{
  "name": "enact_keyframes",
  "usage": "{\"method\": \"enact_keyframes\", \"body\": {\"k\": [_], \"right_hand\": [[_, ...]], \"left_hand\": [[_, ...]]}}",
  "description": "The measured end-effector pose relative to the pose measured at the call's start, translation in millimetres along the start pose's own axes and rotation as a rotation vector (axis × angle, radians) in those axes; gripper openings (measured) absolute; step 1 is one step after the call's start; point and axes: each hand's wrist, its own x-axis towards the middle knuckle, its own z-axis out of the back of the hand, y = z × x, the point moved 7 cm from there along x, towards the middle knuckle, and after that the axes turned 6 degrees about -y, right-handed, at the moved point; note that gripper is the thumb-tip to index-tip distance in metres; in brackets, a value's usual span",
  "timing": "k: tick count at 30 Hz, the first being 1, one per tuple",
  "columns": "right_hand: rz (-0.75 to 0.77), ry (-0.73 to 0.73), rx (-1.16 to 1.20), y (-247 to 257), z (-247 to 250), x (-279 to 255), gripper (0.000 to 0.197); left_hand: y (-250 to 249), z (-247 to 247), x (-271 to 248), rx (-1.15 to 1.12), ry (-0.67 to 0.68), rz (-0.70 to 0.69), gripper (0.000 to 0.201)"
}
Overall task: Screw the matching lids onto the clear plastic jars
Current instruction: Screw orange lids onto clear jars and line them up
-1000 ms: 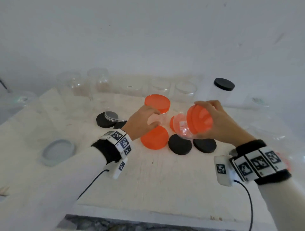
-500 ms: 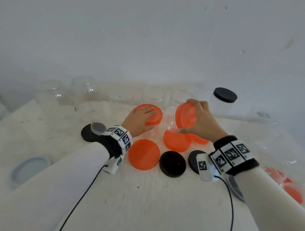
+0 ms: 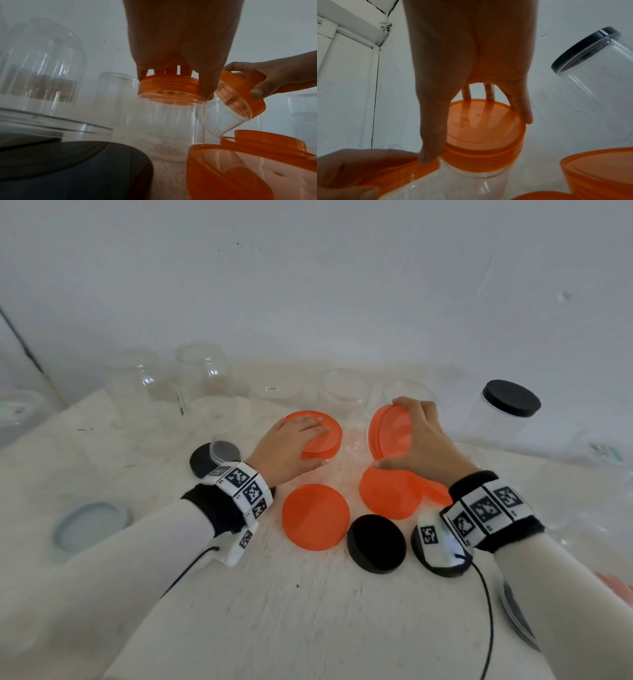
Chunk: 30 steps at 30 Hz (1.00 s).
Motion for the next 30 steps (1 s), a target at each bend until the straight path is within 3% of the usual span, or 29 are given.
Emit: {"method": "enact_keyframes", "body": {"k": [17,22,30], "right_hand": [[0.053,0.293,-0.227,4.8,-15.5,2.1,0.106],[0.087,0.355,-0.299,5.4,-22.8,3.4,0.094],[0.189,0.303,-0.319,11.1,-26.5,2.1,0.068]], "left_hand": [[-6.3,-5.4,10.3,-0.010,0.045,-0.002,0.060],[-7.6,-7.9,16.0,-0.028,0.043,-0.018,0.061],[-6.2,-8.6,17.4,-0.043,0.050,-0.028,0.060]]}}
